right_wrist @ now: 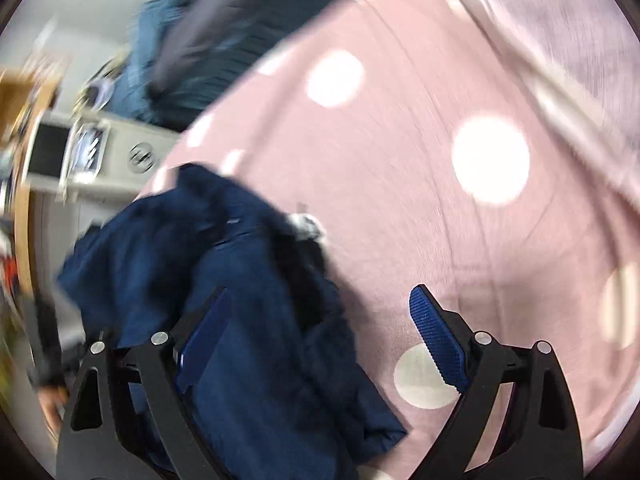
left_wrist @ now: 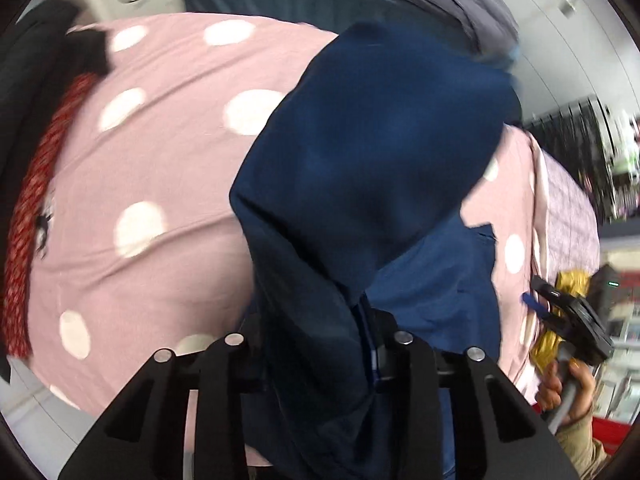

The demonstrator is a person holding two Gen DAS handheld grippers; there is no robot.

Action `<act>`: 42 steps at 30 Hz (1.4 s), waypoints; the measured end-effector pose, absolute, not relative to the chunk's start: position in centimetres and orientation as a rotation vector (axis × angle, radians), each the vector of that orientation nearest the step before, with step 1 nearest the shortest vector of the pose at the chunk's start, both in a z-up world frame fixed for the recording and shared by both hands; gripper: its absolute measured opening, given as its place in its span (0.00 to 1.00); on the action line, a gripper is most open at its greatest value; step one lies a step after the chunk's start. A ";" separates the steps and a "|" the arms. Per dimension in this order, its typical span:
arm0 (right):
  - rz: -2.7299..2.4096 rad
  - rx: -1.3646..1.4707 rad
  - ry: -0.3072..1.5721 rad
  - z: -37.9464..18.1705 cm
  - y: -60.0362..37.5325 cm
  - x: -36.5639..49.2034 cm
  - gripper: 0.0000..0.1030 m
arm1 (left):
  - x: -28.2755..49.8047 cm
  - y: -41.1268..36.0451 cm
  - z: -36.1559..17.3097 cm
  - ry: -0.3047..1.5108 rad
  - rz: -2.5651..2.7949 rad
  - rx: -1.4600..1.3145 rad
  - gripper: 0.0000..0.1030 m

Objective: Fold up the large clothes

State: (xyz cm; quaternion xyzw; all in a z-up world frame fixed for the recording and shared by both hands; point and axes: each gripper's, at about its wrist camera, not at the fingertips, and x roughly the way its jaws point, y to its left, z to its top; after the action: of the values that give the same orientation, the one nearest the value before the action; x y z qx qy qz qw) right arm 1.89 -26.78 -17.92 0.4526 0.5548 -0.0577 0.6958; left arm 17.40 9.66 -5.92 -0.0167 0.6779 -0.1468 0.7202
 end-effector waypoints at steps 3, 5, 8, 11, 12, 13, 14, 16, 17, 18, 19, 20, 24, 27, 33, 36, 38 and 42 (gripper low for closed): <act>-0.158 1.101 1.347 -22.3 -26.3 2.9 0.73 | 16.9 13.8 -5.9 1.499 -0.267 -0.106 0.30; -0.135 1.107 1.379 -23.3 -25.4 3.7 0.69 | 16.6 16.8 -6.9 1.514 -0.186 -0.136 0.30; -0.051 1.049 1.409 -23.6 -23.1 6.2 0.69 | 15.9 21.0 -8.4 1.550 -0.106 -0.205 0.30; 0.011 0.956 1.480 -24.6 -20.6 8.5 0.42 | 15.5 22.7 -9.6 1.579 0.013 -0.128 0.25; 0.024 0.958 1.501 -25.0 -19.9 9.0 0.39 | 15.3 23.0 -9.9 1.585 0.051 -0.099 0.26; 0.024 0.938 1.501 -24.8 -19.6 9.4 0.35 | 15.2 23.0 -10.1 1.589 0.046 -0.117 0.28; 0.029 0.909 1.501 -24.4 -19.4 9.6 0.33 | 15.0 22.8 -10.0 1.589 -0.011 -0.210 0.34; 0.054 0.828 1.494 -22.9 -18.9 10.0 0.25 | 14.9 22.8 -9.3 1.566 -0.065 -0.313 0.52; 0.064 0.816 1.482 -22.4 -19.0 10.0 0.22 | 15.0 22.7 -8.8 1.548 -0.068 -0.334 0.60; 0.086 0.798 1.461 -21.5 -19.1 9.7 0.22 | 15.3 22.7 -8.2 1.527 -0.072 -0.356 0.73; 0.106 0.779 1.446 -20.8 -19.3 9.5 0.22 | 15.4 22.8 -7.7 1.510 -0.081 -0.384 0.80; 0.121 0.757 1.437 -20.2 -19.3 9.4 0.25 | 15.4 23.2 -6.9 1.472 -0.091 -0.443 0.83; -0.006 0.802 1.393 -18.5 -24.5 9.4 0.69 | 16.0 23.6 -4.1 1.372 -0.130 -0.575 0.94; -0.046 0.943 1.287 -17.8 -28.7 9.8 0.69 | 16.4 22.6 -4.6 1.407 -0.160 -0.548 0.94; 0.016 0.961 1.429 -22.9 -27.1 13.5 0.65 | 15.8 16.8 -9.0 1.586 -0.365 -0.598 0.93; 0.015 1.095 1.466 -25.6 -25.7 13.6 0.40 | 14.9 15.0 -10.5 1.587 -0.395 -0.655 0.86; -0.003 1.218 1.421 -26.1 -26.2 12.8 0.18 | 14.8 14.8 -10.9 1.582 -0.369 -0.665 0.77; 0.073 1.283 1.399 -25.9 -25.9 12.3 0.12 | 14.8 14.2 -10.1 1.571 -0.369 -0.580 0.48</act>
State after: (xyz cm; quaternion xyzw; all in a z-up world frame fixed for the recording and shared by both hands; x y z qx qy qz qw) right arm 12.28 -25.89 -25.88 0.5493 0.5989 0.0312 0.5819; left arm 14.79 14.19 -10.14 -0.2556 0.6927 -0.1626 0.6545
